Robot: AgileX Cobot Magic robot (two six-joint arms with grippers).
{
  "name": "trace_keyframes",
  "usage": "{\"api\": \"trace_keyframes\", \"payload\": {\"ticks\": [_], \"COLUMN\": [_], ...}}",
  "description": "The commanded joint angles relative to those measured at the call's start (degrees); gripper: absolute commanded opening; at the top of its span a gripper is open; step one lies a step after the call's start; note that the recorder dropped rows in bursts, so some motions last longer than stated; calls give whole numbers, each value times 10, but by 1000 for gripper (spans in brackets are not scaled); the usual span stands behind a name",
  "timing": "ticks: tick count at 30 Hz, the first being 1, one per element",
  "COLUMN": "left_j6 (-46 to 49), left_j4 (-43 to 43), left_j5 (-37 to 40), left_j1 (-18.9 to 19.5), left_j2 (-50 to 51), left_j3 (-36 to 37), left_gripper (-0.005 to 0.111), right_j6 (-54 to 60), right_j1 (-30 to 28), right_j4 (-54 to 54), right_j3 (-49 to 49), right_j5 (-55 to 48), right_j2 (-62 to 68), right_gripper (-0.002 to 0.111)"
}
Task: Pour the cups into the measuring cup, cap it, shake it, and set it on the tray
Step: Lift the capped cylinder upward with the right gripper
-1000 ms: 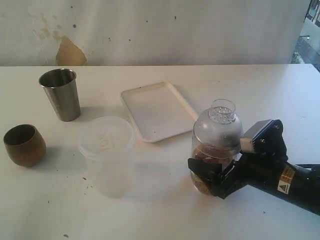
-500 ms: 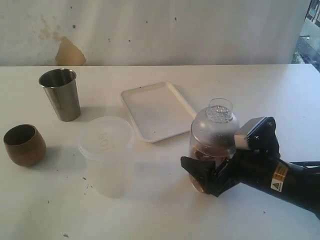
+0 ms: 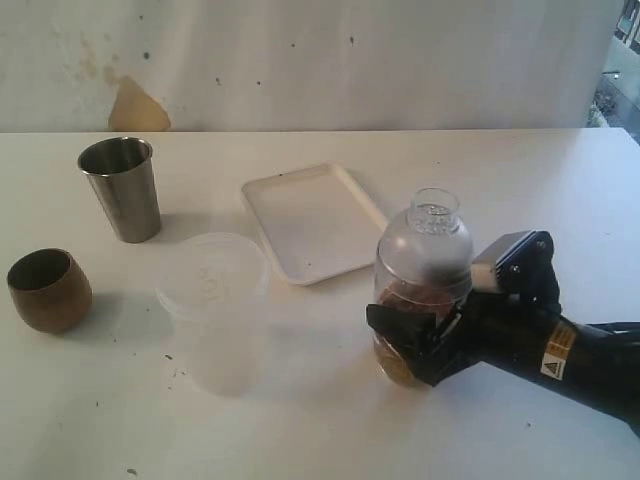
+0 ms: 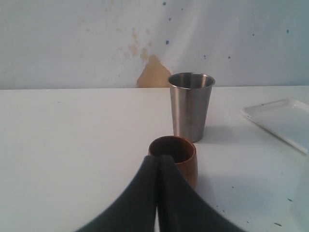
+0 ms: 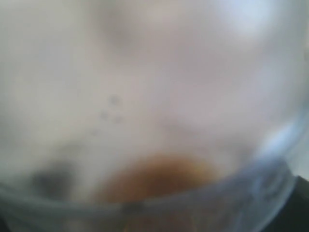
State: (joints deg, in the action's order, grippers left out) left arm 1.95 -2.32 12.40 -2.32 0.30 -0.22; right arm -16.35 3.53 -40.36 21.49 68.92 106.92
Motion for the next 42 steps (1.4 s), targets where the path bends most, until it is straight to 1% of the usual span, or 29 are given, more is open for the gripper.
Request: {"api": "trace_keyframes", "payload": {"ticks": [1, 5, 7, 9, 10, 11, 14, 16, 18, 19, 20, 21, 23, 24, 25, 26, 28, 29, 31, 32, 33, 34, 35, 36, 37, 39, 40, 41, 42], "left_j6": [-2, -2, -2, -2, -2, -2, -2, -2, -2, -2, -2, -2, -2, -2, -2, -2, -2, -2, -2, -2, -2, -2, -2, -2, -2, -2, -2, -2, -2], "left_j4": [-3, -3, -3, -3, -3, -3, -3, -3, -3, -3, -3, -3, -3, -3, -3, -3, -3, -3, -3, -3, -3, -3, -3, -3, -3, -3, -3, -3, -3], "left_j5": [-7, -7, -7, -7, -7, -7, -7, -7, -7, -7, -7, -7, -7, -7, -7, -8, -8, -8, -8, -8, -8, -8, -8, -8, -8, -8, -8, -8, -8], "left_j1": [-1, -1, -1, -1, -1, -1, -1, -1, -1, -1, -1, -1, -1, -1, -1, -1, -1, -1, -1, -1, -1, -1, -1, -1, -1, -1, -1, -1, -1], "left_j2": [-3, -3, -3, -3, -3, -3, -3, -3, -3, -3, -3, -3, -3, -3, -3, -3, -3, -3, -3, -3, -3, -3, -3, -3, -3, -3, -3, -3, -3], "left_j3": [2, 2, 2, 2, 2, 2, 2, 2, 2, 2, 2, 2, 2, 2, 2, 2, 2, 2, 2, 2, 2, 2, 2, 2, 2, 2, 2, 2, 2], "left_gripper": [0, 0, 0, 0, 0, 0, 0, 0, 0, 0, 0, 0, 0, 0, 0, 0, 0, 0, 0, 0, 0, 0, 0, 0, 0, 0, 0, 0, 0], "right_j6": [-23, -83, -55, -40, -41, -59, -151, -147, -14, 32, 17, -25, -146, -148, -114, -44, 42, 7, -85, -79, -45, 30, 99, 110, 77, -35, -29, 6, 72], "right_j1": [0, 12, 25, 26, 22, 15, 26, 69, 87, 83, 75, 71, 83, 100, 114, 117, 109, 109, 133, 148, 152, 145, 133, 128, 127, 149, 156, 157, 149], "right_j4": [-2, 0, 29, 144, 213, 221, 37, 21, 166, 271, 309, 274, 47, 7, 68, 199, 353, 299, 75, 60, 110, 224, 346, 404, 364, 136, 98, 151, 286], "right_j3": [8, 10, 27, 57, 70, 78, 89, 98, 107, 107, 105, 104, 109, 114, 120, 126, 125, 122, 121, 125, 129, 133, 133, 130, 128, 122, 122, 122, 121], "right_j5": [10, 10, -3, -146, -185, -180, -100, -165, -283, -302, -294, -273, -220, -228, -279, -333, -341, -335, -310, -328, -357, -389, -386, -379, -376, -355, -355, -372, -377], "right_j2": [-26, -116, -166, -198, -208, -212, -232, -250, -257, -255, -254, -255, -264, -268, -268, -266, -261, -267, -283, -285, -285, -279, -273, -270, -269, -279, -279, -276, -268], "right_gripper": [0, 0, 0, 0, 0, 0, 0, 0, 0, 0, 0, 0, 0, 0, 0, 0, 0, 0, 0, 0, 0, 0, 0, 0, 0, 0, 0, 0, 0]}}
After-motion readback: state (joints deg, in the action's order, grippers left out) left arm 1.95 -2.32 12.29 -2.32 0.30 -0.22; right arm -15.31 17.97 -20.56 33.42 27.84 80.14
